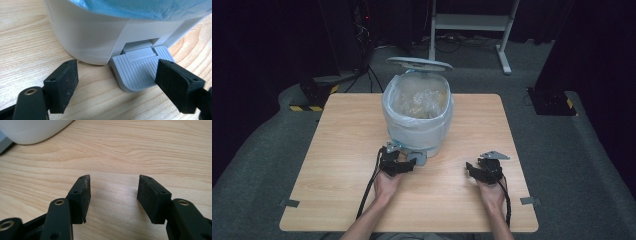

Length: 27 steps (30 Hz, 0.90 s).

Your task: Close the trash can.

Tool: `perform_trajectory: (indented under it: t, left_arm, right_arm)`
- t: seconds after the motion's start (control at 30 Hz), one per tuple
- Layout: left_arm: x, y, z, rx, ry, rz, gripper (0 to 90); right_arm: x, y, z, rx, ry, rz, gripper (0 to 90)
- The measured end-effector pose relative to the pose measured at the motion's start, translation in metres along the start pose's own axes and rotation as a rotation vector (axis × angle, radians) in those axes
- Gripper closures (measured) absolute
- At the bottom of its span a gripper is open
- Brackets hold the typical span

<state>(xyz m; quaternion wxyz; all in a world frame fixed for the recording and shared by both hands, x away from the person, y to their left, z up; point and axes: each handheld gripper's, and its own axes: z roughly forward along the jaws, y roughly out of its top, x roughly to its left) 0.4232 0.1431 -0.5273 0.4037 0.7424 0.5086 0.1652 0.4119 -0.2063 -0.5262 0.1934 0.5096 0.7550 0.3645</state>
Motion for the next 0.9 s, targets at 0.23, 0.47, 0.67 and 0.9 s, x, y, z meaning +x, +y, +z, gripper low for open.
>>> perform_trajectory:
  t: [0.23,0.47,0.67,0.9]
  left_arm:
    - [0.001,-0.008,-0.009,0.006,0.007,0.018,18.4]
    - [0.016,-0.024,-0.032,0.029,0.081,0.021,17.3]
    - [0.037,-0.032,-0.046,0.038,0.175,0.019,18.1]
    - [0.04,-0.033,-0.047,0.055,0.213,0.039,17.5]
  right_arm:
    - [0.004,0.002,0.003,0.018,-0.072,-0.055,39.8]
    - [0.003,0.002,0.003,0.023,-0.085,-0.047,34.2]
    - [0.002,0.002,0.003,0.029,-0.103,-0.03,28.0]
    - [0.002,0.001,0.003,0.043,-0.112,-0.024,19.5]
